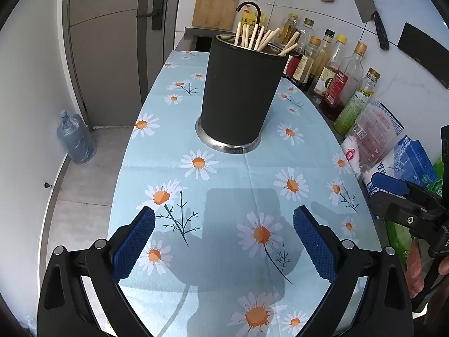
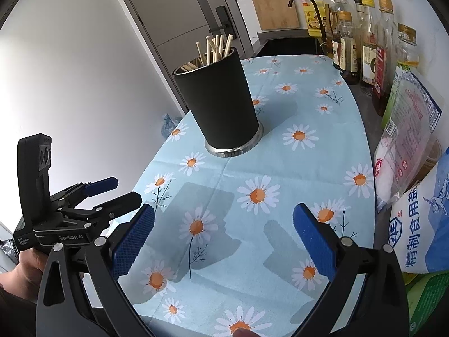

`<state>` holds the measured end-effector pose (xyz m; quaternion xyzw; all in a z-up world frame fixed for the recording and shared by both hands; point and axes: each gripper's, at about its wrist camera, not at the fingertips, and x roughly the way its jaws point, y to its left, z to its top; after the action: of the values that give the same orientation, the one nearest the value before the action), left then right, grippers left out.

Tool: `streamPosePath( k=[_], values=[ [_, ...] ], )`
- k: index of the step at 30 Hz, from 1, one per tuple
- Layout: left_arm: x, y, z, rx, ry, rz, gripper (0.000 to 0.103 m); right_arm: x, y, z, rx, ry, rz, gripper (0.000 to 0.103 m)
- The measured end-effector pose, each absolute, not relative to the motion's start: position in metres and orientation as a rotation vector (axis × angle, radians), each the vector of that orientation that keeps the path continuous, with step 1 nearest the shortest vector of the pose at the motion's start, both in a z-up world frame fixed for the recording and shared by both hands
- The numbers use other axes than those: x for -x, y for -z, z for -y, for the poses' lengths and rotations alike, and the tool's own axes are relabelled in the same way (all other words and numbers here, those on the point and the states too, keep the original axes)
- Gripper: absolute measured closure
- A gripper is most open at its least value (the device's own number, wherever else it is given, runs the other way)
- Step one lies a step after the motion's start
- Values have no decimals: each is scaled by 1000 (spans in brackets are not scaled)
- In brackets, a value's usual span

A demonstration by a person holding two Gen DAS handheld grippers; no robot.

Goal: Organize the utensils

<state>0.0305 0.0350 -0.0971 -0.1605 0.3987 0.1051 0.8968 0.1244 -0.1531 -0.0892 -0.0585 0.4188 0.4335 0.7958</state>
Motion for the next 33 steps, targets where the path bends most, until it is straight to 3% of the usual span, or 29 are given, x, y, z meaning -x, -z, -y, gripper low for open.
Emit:
streamPosePath(
  k=[33],
  values=[
    [-34, 102, -31, 334, -233, -855, 7, -124, 92, 154, 129, -926, -922, 5]
  ],
)
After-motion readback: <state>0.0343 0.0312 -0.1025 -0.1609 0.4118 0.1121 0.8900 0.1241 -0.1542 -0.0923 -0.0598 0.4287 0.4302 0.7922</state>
